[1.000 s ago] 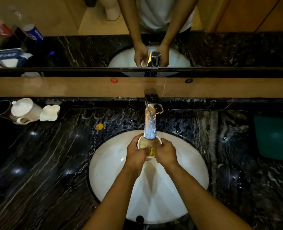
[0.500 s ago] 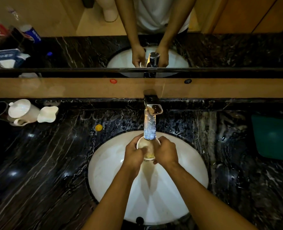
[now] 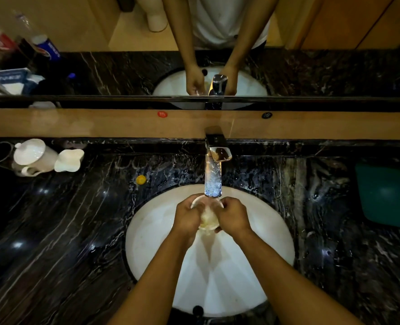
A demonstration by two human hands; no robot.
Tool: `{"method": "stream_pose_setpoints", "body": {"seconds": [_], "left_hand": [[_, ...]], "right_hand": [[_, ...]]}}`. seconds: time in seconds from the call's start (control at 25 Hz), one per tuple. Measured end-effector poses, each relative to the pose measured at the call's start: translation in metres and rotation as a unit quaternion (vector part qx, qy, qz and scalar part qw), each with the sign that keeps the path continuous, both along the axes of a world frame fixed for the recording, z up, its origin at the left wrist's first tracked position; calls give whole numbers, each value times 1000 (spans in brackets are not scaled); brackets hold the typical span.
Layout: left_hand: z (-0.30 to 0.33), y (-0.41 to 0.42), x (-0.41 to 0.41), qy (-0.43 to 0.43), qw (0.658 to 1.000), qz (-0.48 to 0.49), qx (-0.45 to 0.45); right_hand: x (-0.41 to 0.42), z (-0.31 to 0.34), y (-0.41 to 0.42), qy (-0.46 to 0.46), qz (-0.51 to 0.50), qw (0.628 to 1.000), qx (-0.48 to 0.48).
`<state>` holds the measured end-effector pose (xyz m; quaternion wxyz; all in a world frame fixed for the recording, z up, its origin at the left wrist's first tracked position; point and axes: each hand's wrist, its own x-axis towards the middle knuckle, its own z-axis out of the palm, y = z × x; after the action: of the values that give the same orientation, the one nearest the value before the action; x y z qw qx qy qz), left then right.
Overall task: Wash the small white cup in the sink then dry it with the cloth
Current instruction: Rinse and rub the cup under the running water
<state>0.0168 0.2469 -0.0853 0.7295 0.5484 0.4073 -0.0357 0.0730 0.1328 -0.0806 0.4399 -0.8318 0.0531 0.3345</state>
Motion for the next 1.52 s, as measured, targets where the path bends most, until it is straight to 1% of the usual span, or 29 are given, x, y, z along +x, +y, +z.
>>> {"method": "stream_pose_setpoints", "body": {"seconds": [0.08,0.12,0.2,0.28,0.36,0.4,0.48,0.56,0.6,0.68,0.76,0.88,0.92,1.0,1.08,1.2,1.24,1.36,1.44,1.52], "left_hand": [[-2,4,-2,-10,999,-23,-27],[-3,3,-3,-8,999,-4,-40],[-4,-5,-4,8,994,87,-58],[-4,-16,-1,22,985,168,-28],[-4,-19,3,19,983,182,21],[-4,-17,5,11,985,167,39],[-3,-12,7,4,992,111,62],[-2,-10,5,4,996,55,74],[-2,-9,4,6,996,37,84],[-3,-7,2,13,995,24,98],[-7,-9,-1,14,996,49,71],[-11,-21,-4,19,991,134,-2],[-13,-23,-4,26,987,160,-1],[-14,-24,0,42,980,196,18],[-11,-22,5,37,983,175,34],[-6,-22,12,25,993,93,72],[-5,-22,14,19,994,80,65],[-1,-23,8,-22,999,35,-9],[-2,-23,1,-33,999,-4,-25],[-6,-20,-1,-29,999,-1,-33]], "right_hand": [[0,2,2,8,-4,1000,14],[-1,2,4,2,-13,1000,27],[-5,1,8,-2,-47,997,66],[-11,-1,11,21,-71,992,105],[-16,-3,12,43,-78,990,113],[-16,-5,10,38,-76,991,99],[-9,-6,4,-9,-46,999,24],[3,-4,-1,-43,13,996,-71],[7,-2,-2,-44,44,993,-105],[9,1,0,-34,84,989,-116],[4,1,4,-16,60,995,-73],[-6,0,7,42,-52,997,42],[-9,0,8,75,-78,990,90],[-15,0,7,130,-99,972,170],[-17,1,6,143,-114,963,199],[-16,-2,7,121,-154,960,200],[-14,-4,6,113,-166,961,191],[-4,-13,2,94,-200,966,131],[-1,-18,1,73,-187,975,94],[-3,-19,5,53,-171,981,74]]}}
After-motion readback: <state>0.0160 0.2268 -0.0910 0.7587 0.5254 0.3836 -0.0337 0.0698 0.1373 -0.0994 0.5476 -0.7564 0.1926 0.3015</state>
